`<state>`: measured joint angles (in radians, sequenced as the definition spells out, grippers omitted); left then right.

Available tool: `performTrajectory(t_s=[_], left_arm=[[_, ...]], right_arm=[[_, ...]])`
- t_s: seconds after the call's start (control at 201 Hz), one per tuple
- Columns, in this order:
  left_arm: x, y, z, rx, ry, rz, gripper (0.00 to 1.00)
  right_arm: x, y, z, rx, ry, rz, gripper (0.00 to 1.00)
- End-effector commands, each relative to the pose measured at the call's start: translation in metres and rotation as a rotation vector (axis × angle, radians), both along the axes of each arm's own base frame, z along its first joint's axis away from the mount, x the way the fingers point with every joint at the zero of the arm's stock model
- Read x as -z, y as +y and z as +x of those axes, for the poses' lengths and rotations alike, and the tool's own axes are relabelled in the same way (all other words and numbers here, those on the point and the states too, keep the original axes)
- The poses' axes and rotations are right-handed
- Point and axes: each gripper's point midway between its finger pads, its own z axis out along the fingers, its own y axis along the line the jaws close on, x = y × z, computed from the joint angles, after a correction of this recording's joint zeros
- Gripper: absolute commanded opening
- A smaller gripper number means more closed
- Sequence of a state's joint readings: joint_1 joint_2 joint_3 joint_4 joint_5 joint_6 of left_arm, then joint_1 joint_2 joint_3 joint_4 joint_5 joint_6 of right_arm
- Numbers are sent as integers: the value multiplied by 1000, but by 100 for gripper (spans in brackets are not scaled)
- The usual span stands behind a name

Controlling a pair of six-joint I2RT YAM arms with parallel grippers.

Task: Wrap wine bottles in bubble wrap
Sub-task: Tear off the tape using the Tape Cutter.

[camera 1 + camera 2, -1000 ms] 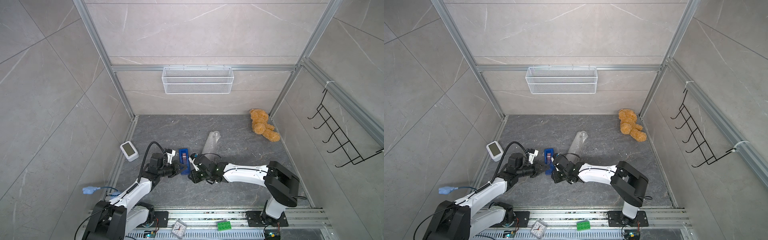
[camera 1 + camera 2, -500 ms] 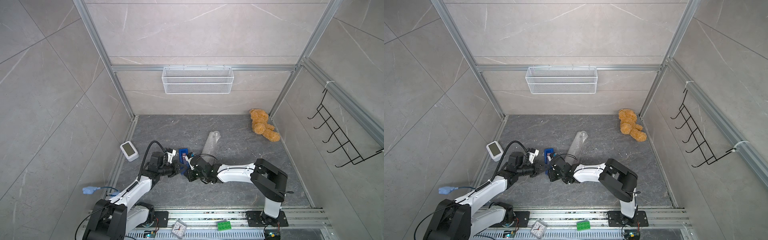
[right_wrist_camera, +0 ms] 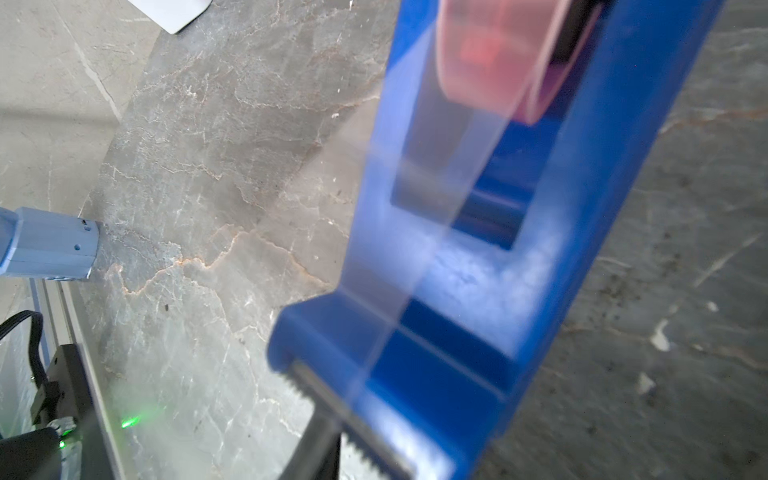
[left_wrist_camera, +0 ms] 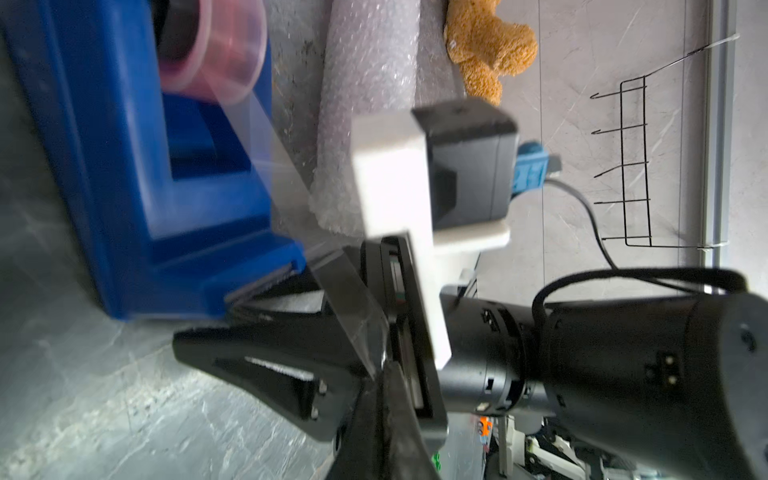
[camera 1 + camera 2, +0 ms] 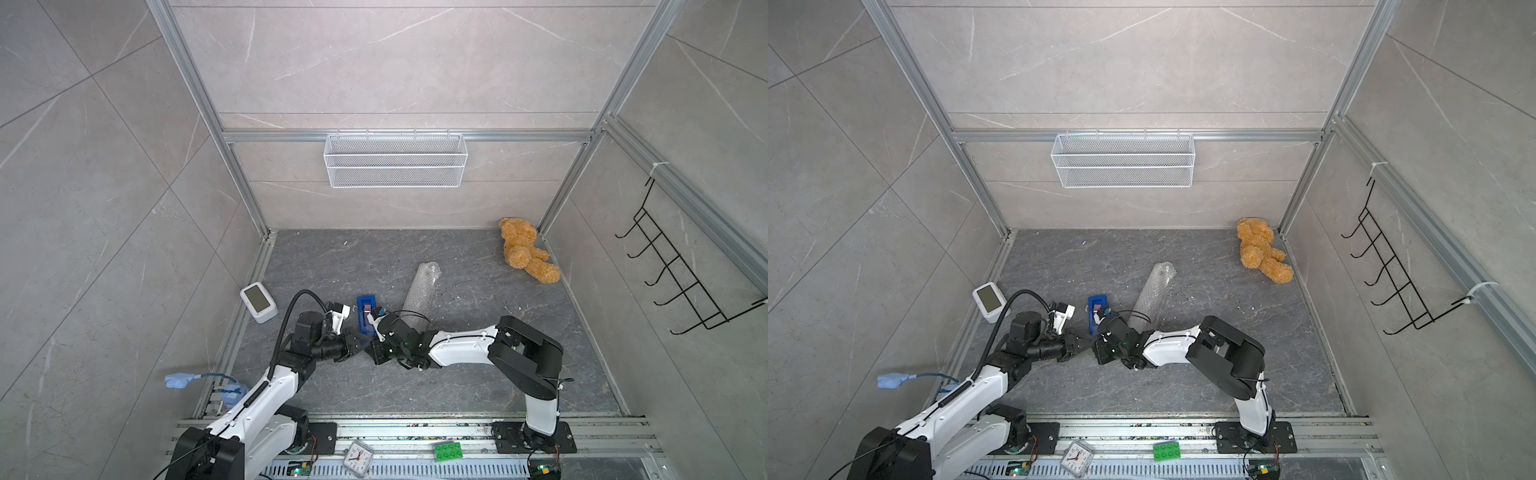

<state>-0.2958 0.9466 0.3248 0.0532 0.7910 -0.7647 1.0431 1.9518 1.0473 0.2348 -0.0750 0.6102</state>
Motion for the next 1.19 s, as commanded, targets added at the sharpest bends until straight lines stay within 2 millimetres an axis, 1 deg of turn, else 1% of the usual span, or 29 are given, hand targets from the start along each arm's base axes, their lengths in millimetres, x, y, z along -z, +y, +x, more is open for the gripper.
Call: performTrajectory(t_s=[0.0,0.114,0.199,0.264,0.388,0.453,0.612,0.737,0.836,0.966,1.19], left_arm=[[-1,-4,-21,52,55,-47,0],[2,-4,-27,49,78,-46,0],[6,-3,-29,41,90,-39,0],[9,-1,-28,29,95,-22,0],[17,1,-26,17,122,10,0],[21,0,-26,19,137,14,0],[25,0,-24,19,159,17,0],[30,0,-24,13,176,24,0],[35,0,-23,12,188,30,0],[48,2,-22,7,221,62,0],[78,11,-13,-48,290,172,0]], right_arm=[[-10,1,24,53,-81,29,24],[-12,-2,28,53,-97,26,24],[-18,-4,29,44,-111,19,24],[-23,-7,28,36,-118,3,26],[-28,-23,24,52,-113,-63,34],[-31,-33,21,58,-108,-89,36],[-37,-52,14,72,-106,-134,37],[-42,-59,14,90,-111,-156,37],[-49,-59,17,103,-120,-154,37],[-60,-50,19,92,-125,-131,37],[-60,-29,25,51,-114,-118,37]])
